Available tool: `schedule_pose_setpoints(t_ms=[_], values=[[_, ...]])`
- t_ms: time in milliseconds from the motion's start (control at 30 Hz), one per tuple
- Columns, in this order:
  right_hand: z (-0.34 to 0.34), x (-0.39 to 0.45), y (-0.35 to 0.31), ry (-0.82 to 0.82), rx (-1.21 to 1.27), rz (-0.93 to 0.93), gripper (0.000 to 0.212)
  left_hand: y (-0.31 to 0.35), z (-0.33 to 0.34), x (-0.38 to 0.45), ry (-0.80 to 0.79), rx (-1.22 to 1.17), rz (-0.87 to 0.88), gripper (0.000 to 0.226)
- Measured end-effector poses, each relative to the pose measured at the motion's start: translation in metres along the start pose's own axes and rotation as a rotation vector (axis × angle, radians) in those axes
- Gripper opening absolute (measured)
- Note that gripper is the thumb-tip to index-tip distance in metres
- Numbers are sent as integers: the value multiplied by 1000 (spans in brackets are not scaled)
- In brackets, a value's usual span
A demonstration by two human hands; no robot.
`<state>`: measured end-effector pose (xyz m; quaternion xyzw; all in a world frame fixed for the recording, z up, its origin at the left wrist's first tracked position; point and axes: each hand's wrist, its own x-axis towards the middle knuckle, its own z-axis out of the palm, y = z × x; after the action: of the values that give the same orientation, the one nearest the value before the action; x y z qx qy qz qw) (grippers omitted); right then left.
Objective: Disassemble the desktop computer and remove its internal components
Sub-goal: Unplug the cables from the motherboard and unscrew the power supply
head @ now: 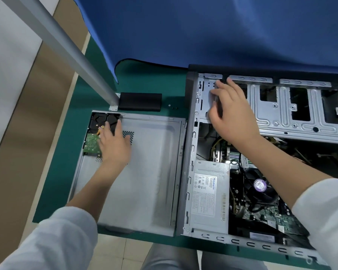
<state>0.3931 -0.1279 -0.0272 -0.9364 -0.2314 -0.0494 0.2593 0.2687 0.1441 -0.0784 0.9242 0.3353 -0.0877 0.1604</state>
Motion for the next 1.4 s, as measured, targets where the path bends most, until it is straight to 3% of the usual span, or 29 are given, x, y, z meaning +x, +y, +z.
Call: schedule_pose_setpoints(t_ms=[67, 133, 233, 400, 600, 800, 1067, 1233, 1400], values=[[-2, 0, -1, -12, 21, 11, 37, 32, -9, -25, 48, -302, 107, 46], [-6, -1, -1, -44, 88, 31, 36, 68, -15, -59, -51, -548, 178, 37], [-18, -5, 4, -131, 176, 40, 35, 103, -12, -96, -205, -648, 207, 31], [-39, -27, 27, -284, 44, -76, 39, 113, 0, -84, -305, -791, -35, 27], [-38, -35, 34, -252, -3, -109, 39, 104, 29, -50, -362, -389, -6, 28], [-31, -38, 29, -167, -220, -155, 49, 107, 40, -33, -379, -487, -64, 26], [-27, -37, 28, -103, -251, -191, 47, 111, 37, -28, -493, -675, -210, 19], [-25, -38, 30, -75, -265, -205, 47, 117, 37, -28, -508, -574, -179, 30], [-23, -38, 32, -72, -277, -205, 47, 118, 31, -23, -652, -542, -207, 31]])
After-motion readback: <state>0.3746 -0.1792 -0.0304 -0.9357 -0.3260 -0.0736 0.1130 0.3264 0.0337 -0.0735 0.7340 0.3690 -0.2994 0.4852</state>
